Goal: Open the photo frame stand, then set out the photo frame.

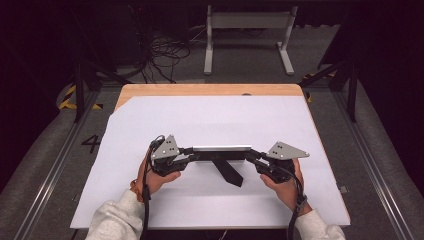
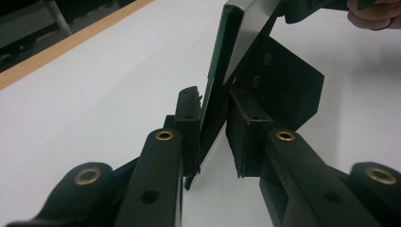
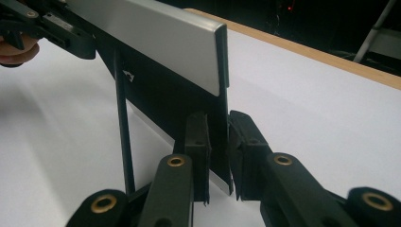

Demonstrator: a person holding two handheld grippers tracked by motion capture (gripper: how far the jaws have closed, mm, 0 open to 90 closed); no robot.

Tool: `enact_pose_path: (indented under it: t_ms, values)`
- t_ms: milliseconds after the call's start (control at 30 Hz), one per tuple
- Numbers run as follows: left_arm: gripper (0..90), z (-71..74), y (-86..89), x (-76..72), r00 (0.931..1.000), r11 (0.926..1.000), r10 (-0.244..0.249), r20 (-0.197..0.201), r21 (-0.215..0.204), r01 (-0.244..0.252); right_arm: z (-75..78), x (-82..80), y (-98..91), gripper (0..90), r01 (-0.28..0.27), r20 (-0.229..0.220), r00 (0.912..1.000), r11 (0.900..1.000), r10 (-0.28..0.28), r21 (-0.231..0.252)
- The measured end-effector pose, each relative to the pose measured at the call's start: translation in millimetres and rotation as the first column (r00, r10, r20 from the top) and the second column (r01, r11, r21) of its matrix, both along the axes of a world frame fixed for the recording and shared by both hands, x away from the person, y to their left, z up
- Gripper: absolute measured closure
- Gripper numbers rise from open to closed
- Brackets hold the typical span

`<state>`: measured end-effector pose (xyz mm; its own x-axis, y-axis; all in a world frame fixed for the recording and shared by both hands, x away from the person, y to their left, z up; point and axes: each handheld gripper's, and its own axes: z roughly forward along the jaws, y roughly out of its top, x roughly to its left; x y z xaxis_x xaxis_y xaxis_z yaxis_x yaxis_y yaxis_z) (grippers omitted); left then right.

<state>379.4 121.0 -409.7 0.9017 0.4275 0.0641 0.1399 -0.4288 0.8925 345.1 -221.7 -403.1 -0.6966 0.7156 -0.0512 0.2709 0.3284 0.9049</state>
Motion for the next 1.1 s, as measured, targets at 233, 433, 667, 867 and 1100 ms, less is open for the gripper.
enact_pose_path:
  t_ms: [233,433,667,867,1100]
  values:
    - [76.0,-0.5,-0.5,-1.6,1.0000,1.0000,0.004,0.002,-0.001,-0.004,-0.9,3.5,-0.5,78.8,0.011,-0.009,0.9999,0.9998,-0.011,0.018]
    - [76.4,-0.7,-0.7,-2.1,1.0000,1.0000,0.003,0.003,-0.001,-0.003,-1.2,6.2,-0.8,78.7,0.015,-0.012,0.9998,0.9996,-0.015,0.023]
    - [77.3,-0.3,-0.9,-4.0,1.0000,1.0000,0.001,0.006,0.006,-0.001,-1.3,8.9,0.4,78.7,0.028,-0.010,0.9996,0.9994,-0.027,0.020]
    - [77.7,1.1,-0.2,-6.3,1.0000,0.9999,0.002,0.003,0.013,-0.002,-1.7,9.7,1.7,78.5,0.032,-0.010,0.9994,0.9993,-0.032,0.017]
    - [79.1,2.3,0.1,-11.2,1.0000,0.9997,-0.005,0.004,0.023,0.005,-1.7,13.0,5.2,78.5,0.047,-0.009,0.9989,0.9988,-0.047,0.014]
